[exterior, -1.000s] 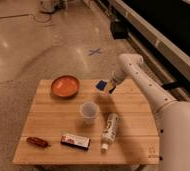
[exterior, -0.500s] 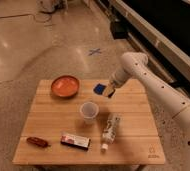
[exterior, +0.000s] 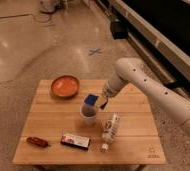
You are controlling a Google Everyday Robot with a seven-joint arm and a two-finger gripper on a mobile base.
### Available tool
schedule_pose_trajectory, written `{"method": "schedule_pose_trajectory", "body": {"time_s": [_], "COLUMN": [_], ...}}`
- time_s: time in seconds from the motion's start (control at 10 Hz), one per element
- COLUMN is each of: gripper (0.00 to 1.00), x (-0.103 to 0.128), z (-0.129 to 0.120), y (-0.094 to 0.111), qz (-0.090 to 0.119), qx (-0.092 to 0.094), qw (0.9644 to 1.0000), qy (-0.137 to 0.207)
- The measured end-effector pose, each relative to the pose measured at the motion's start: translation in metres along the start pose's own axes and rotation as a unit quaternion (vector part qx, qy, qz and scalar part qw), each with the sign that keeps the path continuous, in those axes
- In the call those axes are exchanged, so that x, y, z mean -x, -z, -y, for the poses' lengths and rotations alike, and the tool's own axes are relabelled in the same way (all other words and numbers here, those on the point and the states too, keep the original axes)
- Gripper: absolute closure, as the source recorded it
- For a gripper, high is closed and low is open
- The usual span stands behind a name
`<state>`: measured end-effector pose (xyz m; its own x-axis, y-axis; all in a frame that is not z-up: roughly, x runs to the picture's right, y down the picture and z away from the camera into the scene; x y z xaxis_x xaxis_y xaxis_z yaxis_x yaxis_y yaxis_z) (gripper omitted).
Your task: Place the white sponge in the ceramic cup
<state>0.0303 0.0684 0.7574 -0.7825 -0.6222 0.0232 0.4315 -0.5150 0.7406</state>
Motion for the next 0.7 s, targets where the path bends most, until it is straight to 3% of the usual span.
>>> {"method": "schedule_pose_trajectory", "body": {"time_s": [0.4, 0.7], "gripper": [0.97, 0.66], "x": [-0.002, 0.0], "z": [0.021, 0.026], "y": [-0.017, -0.024], "qz": [0.016, 0.023], "qx": [0.0, 0.003], "qw": [0.9998, 0.9997], "qy": [0.012, 0.01]}}
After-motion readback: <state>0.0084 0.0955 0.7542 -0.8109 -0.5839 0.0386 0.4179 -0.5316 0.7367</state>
